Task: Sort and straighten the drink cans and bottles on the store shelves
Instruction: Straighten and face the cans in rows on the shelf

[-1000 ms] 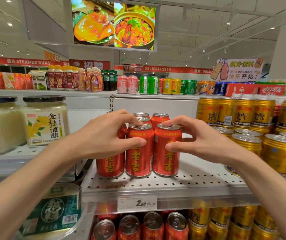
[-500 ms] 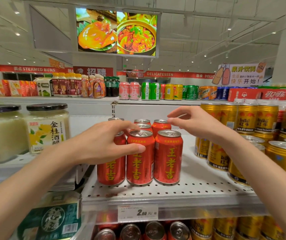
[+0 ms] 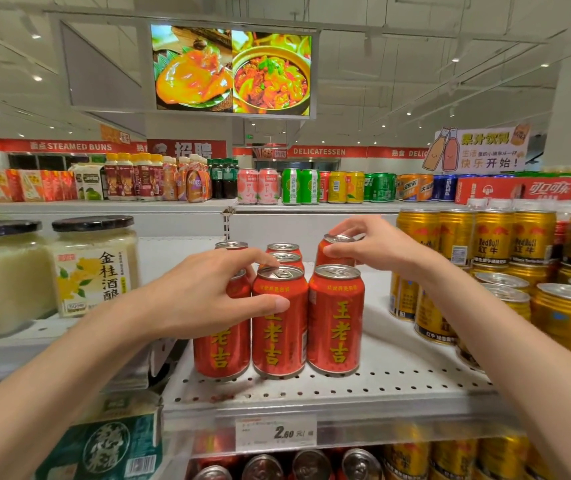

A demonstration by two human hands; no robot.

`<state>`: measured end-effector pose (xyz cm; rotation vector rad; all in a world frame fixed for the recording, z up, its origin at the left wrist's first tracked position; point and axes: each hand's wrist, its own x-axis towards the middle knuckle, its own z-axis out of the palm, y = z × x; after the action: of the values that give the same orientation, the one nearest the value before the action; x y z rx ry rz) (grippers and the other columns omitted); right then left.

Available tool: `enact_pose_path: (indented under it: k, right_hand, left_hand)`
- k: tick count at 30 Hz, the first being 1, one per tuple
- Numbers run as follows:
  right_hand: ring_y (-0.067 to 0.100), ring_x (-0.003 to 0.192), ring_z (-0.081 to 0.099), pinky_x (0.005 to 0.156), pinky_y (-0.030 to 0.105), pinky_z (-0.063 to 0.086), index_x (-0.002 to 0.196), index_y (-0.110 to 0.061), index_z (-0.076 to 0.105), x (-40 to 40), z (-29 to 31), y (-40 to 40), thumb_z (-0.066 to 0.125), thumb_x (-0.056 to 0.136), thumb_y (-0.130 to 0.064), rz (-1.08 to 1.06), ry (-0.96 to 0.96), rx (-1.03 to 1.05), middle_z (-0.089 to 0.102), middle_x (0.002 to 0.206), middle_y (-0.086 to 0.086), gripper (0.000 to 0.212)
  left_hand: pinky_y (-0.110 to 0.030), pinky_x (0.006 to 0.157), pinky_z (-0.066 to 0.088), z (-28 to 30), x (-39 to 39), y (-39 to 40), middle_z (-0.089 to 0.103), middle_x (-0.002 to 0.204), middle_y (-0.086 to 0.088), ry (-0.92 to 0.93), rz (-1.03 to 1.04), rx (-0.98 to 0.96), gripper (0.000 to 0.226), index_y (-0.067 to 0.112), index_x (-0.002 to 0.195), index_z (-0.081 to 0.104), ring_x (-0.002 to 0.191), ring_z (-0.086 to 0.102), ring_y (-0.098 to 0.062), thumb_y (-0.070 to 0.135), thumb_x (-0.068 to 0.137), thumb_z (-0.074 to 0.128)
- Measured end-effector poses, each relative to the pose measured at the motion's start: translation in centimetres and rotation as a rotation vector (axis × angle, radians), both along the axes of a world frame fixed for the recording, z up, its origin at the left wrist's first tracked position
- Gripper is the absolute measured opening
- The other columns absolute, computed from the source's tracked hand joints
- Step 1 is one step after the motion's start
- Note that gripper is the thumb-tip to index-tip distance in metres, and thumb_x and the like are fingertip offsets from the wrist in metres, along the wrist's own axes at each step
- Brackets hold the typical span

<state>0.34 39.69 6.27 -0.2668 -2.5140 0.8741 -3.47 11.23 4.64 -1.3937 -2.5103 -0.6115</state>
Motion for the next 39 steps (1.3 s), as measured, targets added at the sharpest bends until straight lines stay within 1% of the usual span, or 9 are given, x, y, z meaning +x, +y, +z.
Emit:
enact_pose_path:
  k: [8, 15, 18, 20, 23, 30, 34, 36, 39]
  right_hand:
    - [0.012, 0.097, 0.073, 0.087, 0.037, 0.061, 0.122, -0.032, 0.064, 8.5, 2.1, 0.4, 0.075, 0.089, -0.036, 0.044, -0.11, 0.064, 0.067, 0.117, -0.01, 0.035]
    - [0.002, 0.122, 0.061, 0.107, 0.043, 0.049, 0.125, -0.045, 0.063, 11.4, 0.6, 0.6, 0.073, 0.091, -0.028, 0.195, -0.179, 0.05, 0.065, 0.131, -0.018, 0.039]
    - [0.005, 0.129, 0.055, 0.112, 0.043, 0.044, 0.134, -0.045, 0.055, 11.2, 0.4, -0.3, 0.073, 0.088, -0.046, 0.165, -0.204, 0.127, 0.059, 0.141, -0.017, 0.049]
    - [0.01, 0.124, 0.058, 0.102, 0.034, 0.051, 0.141, -0.04, 0.049, 10.8, 0.4, -1.0, 0.073, 0.083, -0.059, 0.074, -0.235, 0.246, 0.057, 0.141, -0.012, 0.066]
    - [0.006, 0.111, 0.062, 0.083, 0.02, 0.051, 0.14, -0.038, 0.051, 10.6, 0.5, -1.3, 0.077, 0.083, -0.049, 0.046, -0.215, 0.28, 0.062, 0.132, -0.01, 0.064]
    - [0.004, 0.124, 0.058, 0.109, 0.041, 0.047, 0.135, -0.041, 0.055, 11.3, 1.1, -0.5, 0.076, 0.088, -0.021, 0.172, -0.298, 0.147, 0.061, 0.136, -0.016, 0.055]
    - [-0.006, 0.129, 0.05, 0.115, 0.036, 0.039, 0.135, -0.044, 0.055, 11.2, 1.8, -1.6, 0.07, 0.091, -0.043, 0.154, -0.25, 0.247, 0.055, 0.141, -0.025, 0.046]
    - [-0.011, 0.124, 0.052, 0.112, 0.031, 0.041, 0.13, -0.045, 0.059, 10.6, 2.2, -2.8, 0.065, 0.088, -0.056, 0.149, -0.162, 0.297, 0.058, 0.135, -0.028, 0.043]
    - [-0.014, 0.113, 0.058, 0.105, 0.024, 0.044, 0.122, -0.04, 0.068, 9.1, 2.4, -4.6, 0.063, 0.085, -0.063, 0.196, -0.088, 0.363, 0.066, 0.12, -0.028, 0.044]
  left_hand:
    - [-0.018, 0.078, 0.046, -0.1, -0.3, 0.1, 0.06, 0.121, 0.02, -0.005, -0.003, 0.009, 0.073, 0.053, 0.132, 0.048, 0.104, 0.059, -0.003, 0.085, 0.067, 0.047]
    - [-0.008, 0.075, 0.042, -0.1, -0.2, 0.1, 0.061, 0.122, 0.019, 0.016, -0.005, 0.008, 0.068, 0.053, 0.13, 0.049, 0.104, 0.061, -0.005, 0.083, 0.069, 0.048]
    - [-0.01, 0.074, 0.043, -0.1, -0.2, 0.0, 0.061, 0.125, 0.018, 0.009, -0.005, 0.003, 0.07, 0.053, 0.132, 0.048, 0.106, 0.061, -0.006, 0.084, 0.069, 0.048]
    - [-0.014, 0.075, 0.044, -0.1, -0.2, -0.1, 0.061, 0.126, 0.018, 0.0, -0.007, 0.001, 0.074, 0.053, 0.134, 0.047, 0.106, 0.06, -0.005, 0.088, 0.068, 0.045]
    - [-0.02, 0.079, 0.045, -0.1, -0.1, -0.2, 0.061, 0.127, 0.017, -0.002, -0.003, 0.002, 0.075, 0.051, 0.136, 0.047, 0.108, 0.059, -0.006, 0.086, 0.069, 0.047]
    - [-0.027, 0.089, 0.052, -0.1, -0.1, -0.1, 0.062, 0.127, 0.016, 0.03, -0.004, 0.0, 0.074, 0.049, 0.136, 0.049, 0.108, 0.06, -0.007, 0.083, 0.07, 0.048]
    - [-0.021, 0.087, 0.046, -0.1, 0.1, -0.2, 0.06, 0.127, 0.021, 0.024, -0.007, 0.029, 0.069, 0.048, 0.133, 0.053, 0.11, 0.058, -0.001, 0.081, 0.072, 0.049]
    - [-0.022, 0.091, 0.049, 0.2, 0.4, -0.4, 0.061, 0.124, 0.026, -0.069, -0.032, 0.103, 0.065, 0.046, 0.129, 0.058, 0.108, 0.058, 0.007, 0.08, 0.075, 0.047]
    - [-0.015, 0.08, 0.049, 1.7, -0.3, -0.6, 0.066, 0.112, 0.021, -0.129, -0.012, 0.208, 0.047, 0.039, 0.122, 0.063, 0.099, 0.062, 0.008, 0.066, 0.087, 0.049]
